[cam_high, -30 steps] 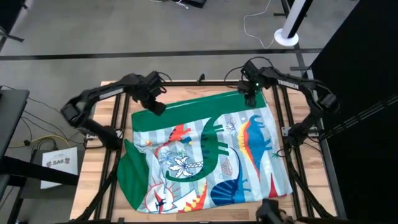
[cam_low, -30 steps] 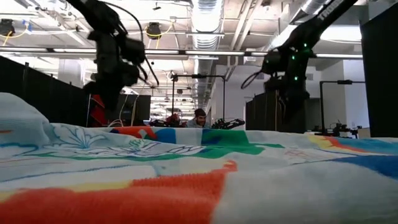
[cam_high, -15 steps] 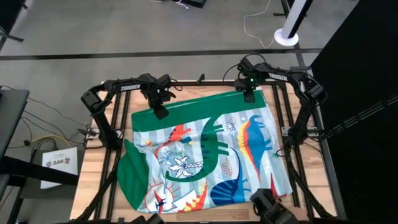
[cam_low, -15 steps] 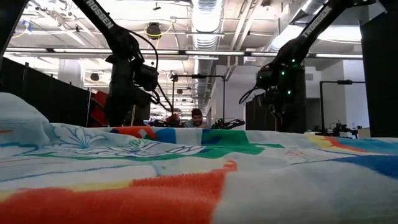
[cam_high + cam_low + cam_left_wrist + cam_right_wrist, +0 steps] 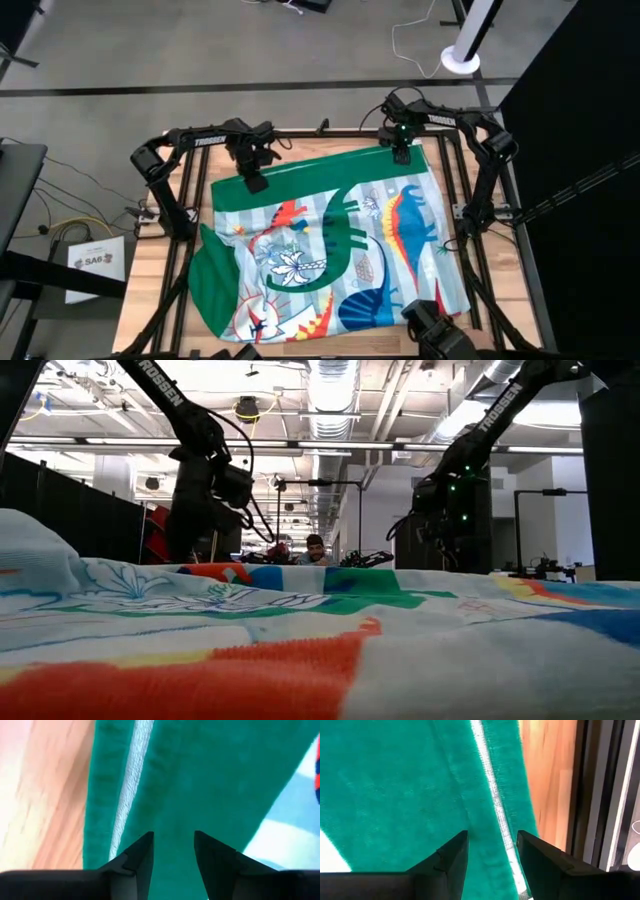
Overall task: Roll towel
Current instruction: Roll the multicolor dinosaur print towel
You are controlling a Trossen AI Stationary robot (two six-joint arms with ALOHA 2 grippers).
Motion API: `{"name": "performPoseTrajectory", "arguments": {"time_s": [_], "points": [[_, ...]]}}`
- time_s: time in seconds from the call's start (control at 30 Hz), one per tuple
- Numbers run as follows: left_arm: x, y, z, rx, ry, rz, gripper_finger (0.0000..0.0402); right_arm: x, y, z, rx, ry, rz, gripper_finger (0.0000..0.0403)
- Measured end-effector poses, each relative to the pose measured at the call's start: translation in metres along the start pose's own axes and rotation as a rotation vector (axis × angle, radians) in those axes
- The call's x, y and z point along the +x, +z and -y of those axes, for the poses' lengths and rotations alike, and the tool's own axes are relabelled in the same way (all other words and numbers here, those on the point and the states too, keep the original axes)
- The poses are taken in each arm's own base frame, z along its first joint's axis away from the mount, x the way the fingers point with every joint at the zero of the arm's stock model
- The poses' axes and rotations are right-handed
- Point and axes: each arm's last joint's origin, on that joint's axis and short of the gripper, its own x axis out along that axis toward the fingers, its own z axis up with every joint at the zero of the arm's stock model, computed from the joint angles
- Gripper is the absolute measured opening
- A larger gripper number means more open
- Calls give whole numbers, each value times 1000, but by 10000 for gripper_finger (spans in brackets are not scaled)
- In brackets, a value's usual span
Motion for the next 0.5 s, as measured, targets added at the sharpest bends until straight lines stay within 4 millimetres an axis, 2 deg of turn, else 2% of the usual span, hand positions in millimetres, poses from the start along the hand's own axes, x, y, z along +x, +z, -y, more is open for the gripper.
{"name": "performPoseTrajectory", "arguments": {"time_s": [0.2,0.5], "points": [[0,-5,1,-17,-13,-52,126,0,-1,0,6,9,0,144],[-1,-13,3,-34,-33,-133,125,15,3,-4,-1,21,-75,119]]}}
